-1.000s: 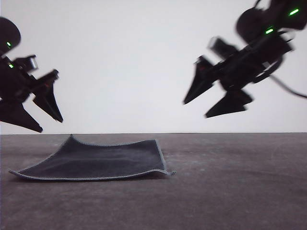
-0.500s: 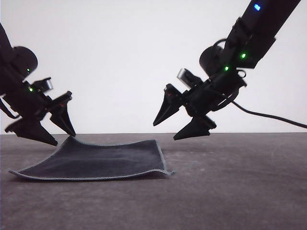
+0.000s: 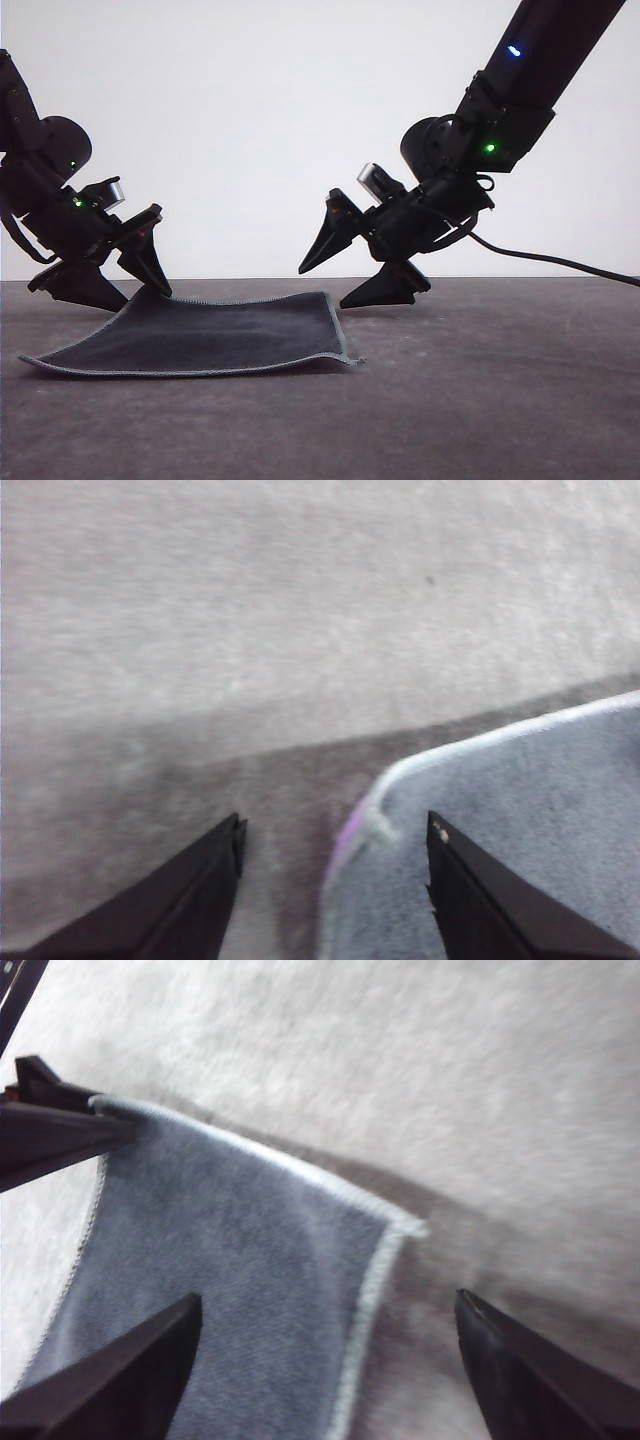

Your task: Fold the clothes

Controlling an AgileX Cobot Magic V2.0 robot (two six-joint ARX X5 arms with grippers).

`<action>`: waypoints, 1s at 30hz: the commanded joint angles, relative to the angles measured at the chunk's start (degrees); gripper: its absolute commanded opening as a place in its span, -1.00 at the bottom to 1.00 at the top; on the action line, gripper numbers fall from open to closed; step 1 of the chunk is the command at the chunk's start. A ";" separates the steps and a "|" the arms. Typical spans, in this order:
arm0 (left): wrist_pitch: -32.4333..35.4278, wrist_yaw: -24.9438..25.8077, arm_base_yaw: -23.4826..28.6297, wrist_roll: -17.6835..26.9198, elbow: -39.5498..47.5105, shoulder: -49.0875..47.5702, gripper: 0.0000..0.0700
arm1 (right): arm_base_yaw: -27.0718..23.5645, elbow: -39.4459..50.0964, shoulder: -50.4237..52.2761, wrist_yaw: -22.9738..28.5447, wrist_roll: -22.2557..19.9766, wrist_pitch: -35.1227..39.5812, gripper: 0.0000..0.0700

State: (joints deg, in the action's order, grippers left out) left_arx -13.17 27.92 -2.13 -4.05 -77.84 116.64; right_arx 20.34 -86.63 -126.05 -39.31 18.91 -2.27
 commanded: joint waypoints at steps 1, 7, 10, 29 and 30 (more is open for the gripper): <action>0.14 0.62 -0.53 0.39 -0.96 2.05 0.02 | 0.68 -1.29 -1.78 -0.02 0.61 0.74 0.42; 0.56 1.97 -0.85 0.37 -0.96 2.05 0.02 | 1.25 -1.29 -1.78 0.13 1.69 2.71 0.37; 0.83 2.19 -0.99 0.37 -0.96 2.05 0.02 | 1.29 -1.29 -1.78 0.28 1.70 2.91 0.25; 0.65 2.29 -1.00 0.38 -0.96 2.05 -1.00 | 1.27 -1.41 -2.86 0.01 1.48 5.33 -0.97; 0.50 2.55 -1.00 0.37 -0.96 2.04 -1.00 | 1.20 -1.48 -2.86 -0.54 1.59 5.44 -0.97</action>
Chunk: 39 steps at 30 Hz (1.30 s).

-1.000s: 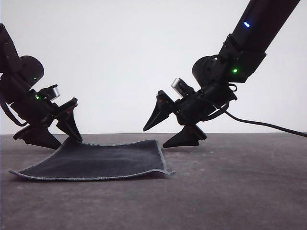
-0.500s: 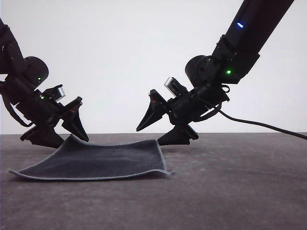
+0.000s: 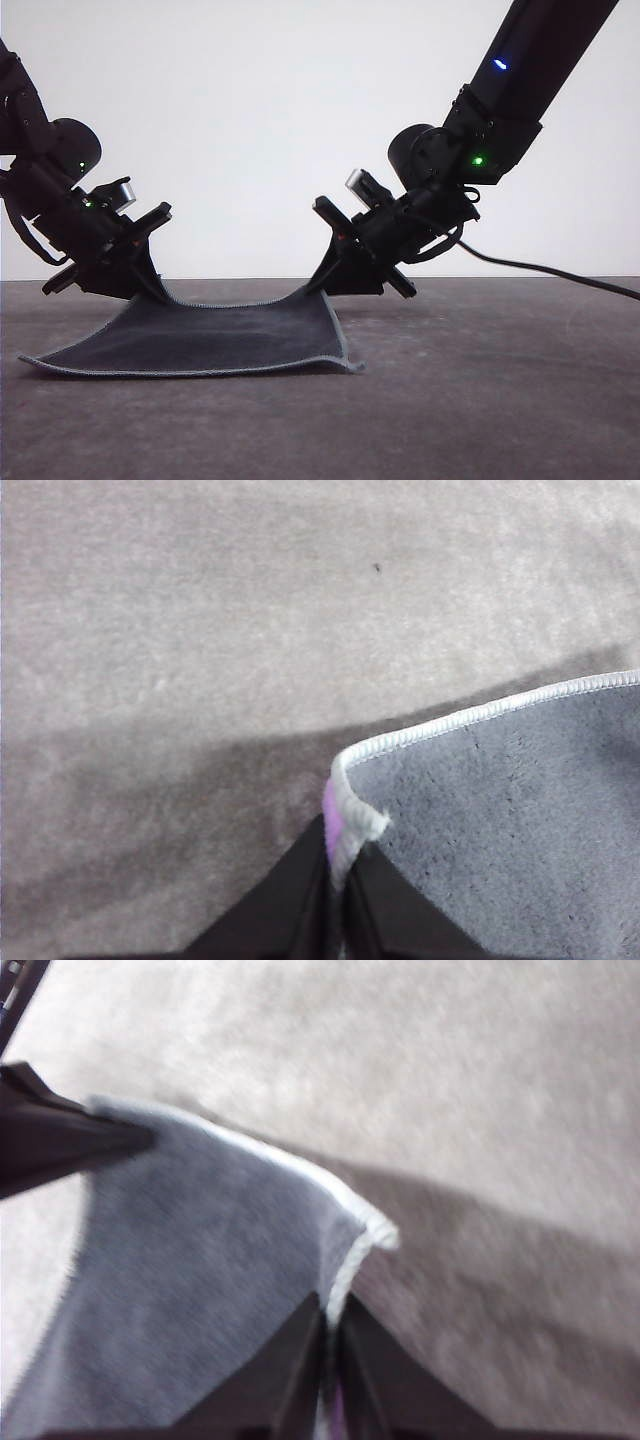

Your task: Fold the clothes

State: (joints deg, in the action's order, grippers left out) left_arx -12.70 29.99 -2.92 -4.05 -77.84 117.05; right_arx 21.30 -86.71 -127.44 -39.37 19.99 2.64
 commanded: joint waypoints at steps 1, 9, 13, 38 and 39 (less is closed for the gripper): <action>-0.26 1.04 -0.20 0.37 -0.96 1.58 -1.00 | 0.10 -1.44 -1.48 -1.19 0.46 0.50 -0.97; -5.20 4.78 0.77 3.38 -1.14 0.14 -1.00 | -1.58 -1.47 -1.43 -9.51 -0.75 0.06 -0.97; -9.74 4.92 1.09 6.77 -1.14 -2.51 -1.00 | -2.43 -1.49 -0.91 -13.96 -2.75 -2.11 -0.97; -33.98 10.62 1.03 16.99 -1.14 -11.06 -1.00 | -2.99 -1.49 4.98 -22.14 -27.36 -38.92 -0.97; -34.14 10.66 1.02 17.07 -1.14 -11.06 -1.00 | -2.89 -1.49 4.98 -22.15 -27.71 -39.32 -0.97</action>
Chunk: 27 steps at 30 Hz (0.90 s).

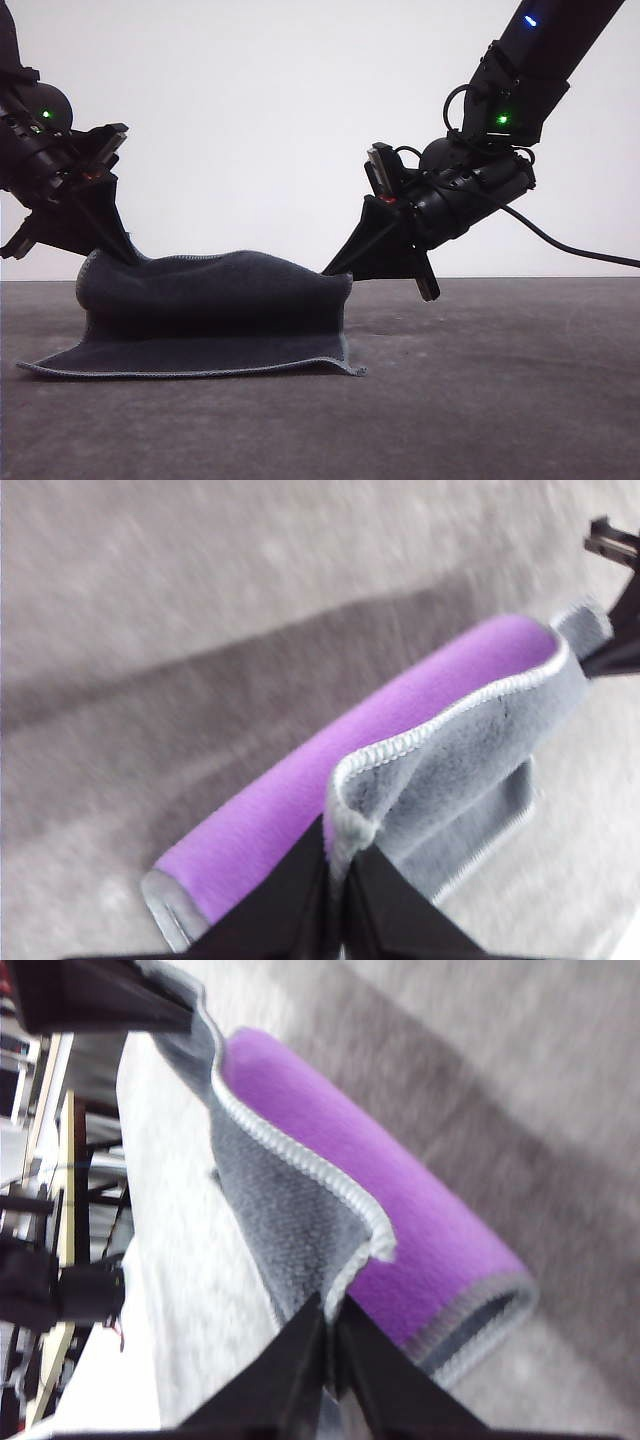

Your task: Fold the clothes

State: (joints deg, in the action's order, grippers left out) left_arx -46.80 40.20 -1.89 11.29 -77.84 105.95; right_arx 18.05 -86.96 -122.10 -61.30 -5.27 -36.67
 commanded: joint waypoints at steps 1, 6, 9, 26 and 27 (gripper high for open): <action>-0.16 0.55 -0.02 1.72 -1.14 0.04 -1.00 | 0.58 -1.25 -0.35 -0.22 -2.70 -0.23 -0.97; -0.88 0.59 -0.03 1.74 -1.14 0.04 -1.00 | 1.20 -1.25 -0.35 -0.22 -2.80 -0.96 -0.97; -1.86 0.64 -0.04 1.97 -1.14 0.04 -1.00 | 1.68 -1.25 -0.35 -0.61 -2.93 -1.17 -0.97; -4.86 3.03 -0.04 3.21 -1.14 0.04 -0.84 | 1.70 -1.25 -0.35 -3.20 -3.49 -2.53 -0.75; -5.06 3.06 -0.04 3.21 -1.14 0.04 -0.76 | 1.70 -1.25 -0.35 -3.21 -3.70 -2.77 -0.53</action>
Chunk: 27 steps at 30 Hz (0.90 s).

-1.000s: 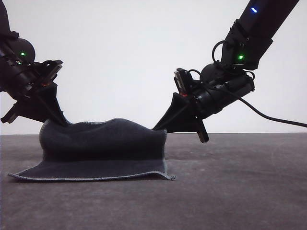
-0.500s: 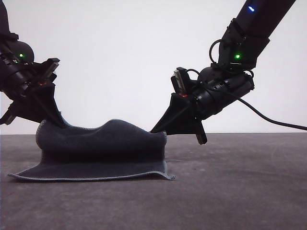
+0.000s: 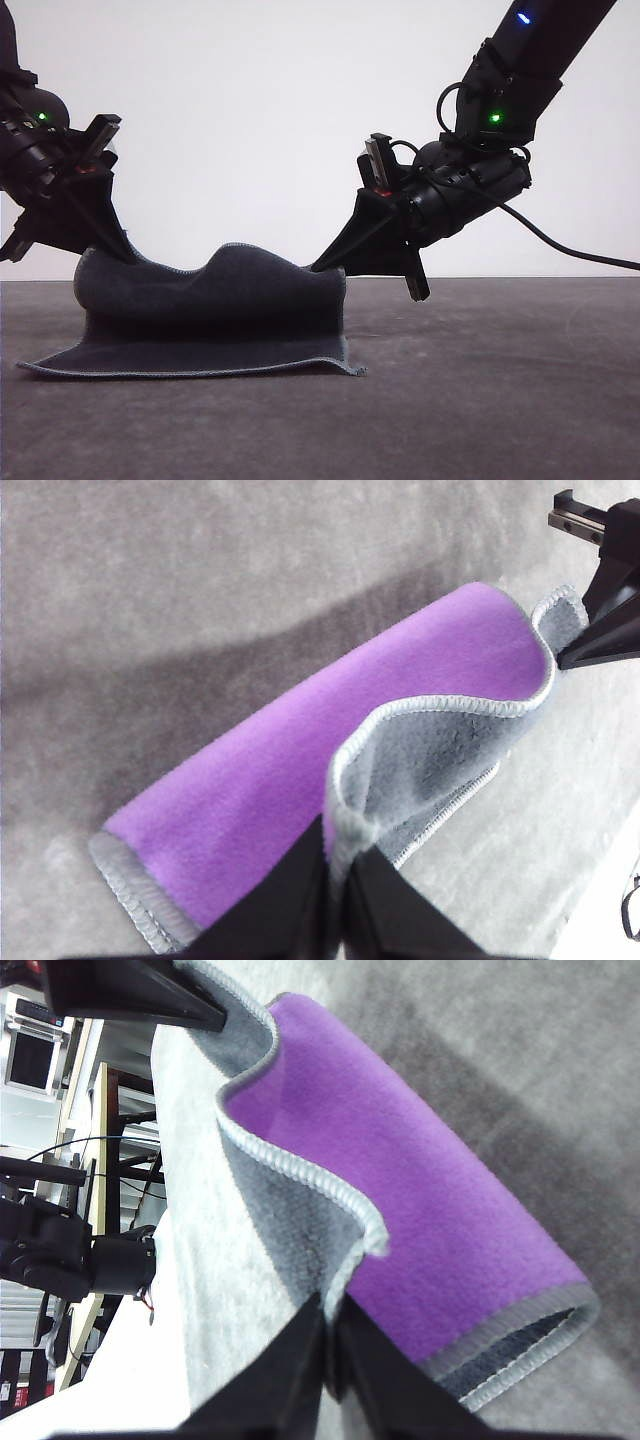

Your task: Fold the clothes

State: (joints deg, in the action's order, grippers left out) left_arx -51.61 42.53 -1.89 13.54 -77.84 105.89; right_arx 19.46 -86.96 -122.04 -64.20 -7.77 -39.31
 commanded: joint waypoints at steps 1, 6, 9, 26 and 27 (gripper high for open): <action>-0.50 0.82 -0.04 0.98 -1.14 0.11 -0.65 | 0.28 -1.25 -0.42 -0.31 -1.43 -0.46 -0.28; -2.26 1.06 -0.04 1.29 -1.14 0.11 -0.41 | 0.28 -1.25 -0.42 -0.31 -2.31 -2.31 0.09; -2.99 1.21 -0.04 1.27 -1.14 0.11 -0.38 | 0.28 -1.25 -0.42 -0.31 -2.37 -2.70 0.10; -2.24 -5.10 1.39 0.01 -1.18 -6.02 -0.19 | -1.53 -1.25 8.37 16.02 -3.47 -6.61 0.50; -1.80 -7.58 1.61 -0.59 -1.18 -7.32 -0.19 | -1.55 -1.24 10.18 18.14 -3.43 -7.15 0.49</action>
State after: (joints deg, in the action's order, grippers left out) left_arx -53.80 36.98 -0.51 13.68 -77.84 98.91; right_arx 17.71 -86.96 -112.84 -47.39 -10.55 -46.29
